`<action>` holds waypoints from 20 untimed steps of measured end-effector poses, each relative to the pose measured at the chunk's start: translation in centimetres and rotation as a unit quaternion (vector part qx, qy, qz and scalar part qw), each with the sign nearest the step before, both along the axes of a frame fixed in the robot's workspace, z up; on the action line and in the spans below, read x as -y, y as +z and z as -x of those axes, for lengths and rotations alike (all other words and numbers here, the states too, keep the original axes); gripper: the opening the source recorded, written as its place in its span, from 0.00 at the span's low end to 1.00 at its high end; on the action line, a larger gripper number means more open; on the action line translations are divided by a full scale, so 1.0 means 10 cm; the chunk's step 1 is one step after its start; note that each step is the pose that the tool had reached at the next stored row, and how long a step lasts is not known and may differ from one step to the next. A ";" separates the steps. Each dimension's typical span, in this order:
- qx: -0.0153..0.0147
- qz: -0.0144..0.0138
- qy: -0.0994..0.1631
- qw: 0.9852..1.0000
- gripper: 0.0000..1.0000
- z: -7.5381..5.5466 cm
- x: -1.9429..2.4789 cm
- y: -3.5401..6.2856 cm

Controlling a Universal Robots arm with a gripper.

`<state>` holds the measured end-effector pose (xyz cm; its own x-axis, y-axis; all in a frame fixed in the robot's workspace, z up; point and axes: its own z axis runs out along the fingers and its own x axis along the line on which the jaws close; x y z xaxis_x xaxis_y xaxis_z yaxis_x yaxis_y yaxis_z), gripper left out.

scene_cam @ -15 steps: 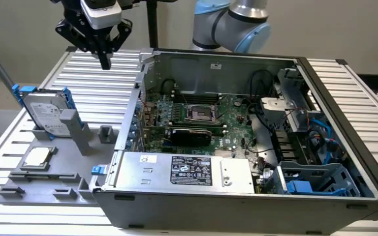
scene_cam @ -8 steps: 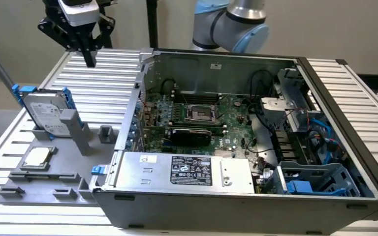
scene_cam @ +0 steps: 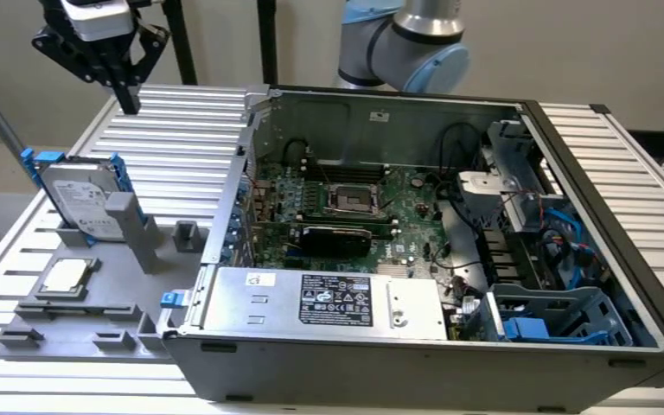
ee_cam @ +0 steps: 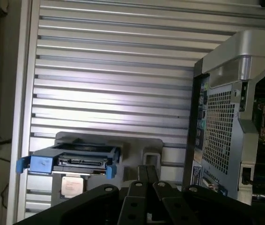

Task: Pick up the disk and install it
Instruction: 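Reach for the disk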

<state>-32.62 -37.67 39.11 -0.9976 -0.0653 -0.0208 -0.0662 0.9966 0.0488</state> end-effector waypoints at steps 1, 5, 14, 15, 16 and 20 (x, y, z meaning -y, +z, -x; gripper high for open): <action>0.000 0.000 0.000 1.000 0.11 0.05 -0.007 -0.005; 0.000 0.000 0.000 1.000 0.11 0.25 -0.030 -0.026; -0.002 0.000 0.000 1.000 0.11 0.66 -0.041 -0.076; -0.002 0.000 0.000 1.000 0.11 0.71 -0.042 -0.082; -0.002 0.000 0.000 1.000 0.11 0.75 -0.042 -0.088; -0.005 0.000 0.000 1.000 0.11 0.94 -0.042 -0.106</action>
<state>-41.97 -37.25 38.05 -0.9978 -0.0652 -0.0114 -0.0657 0.9966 0.0494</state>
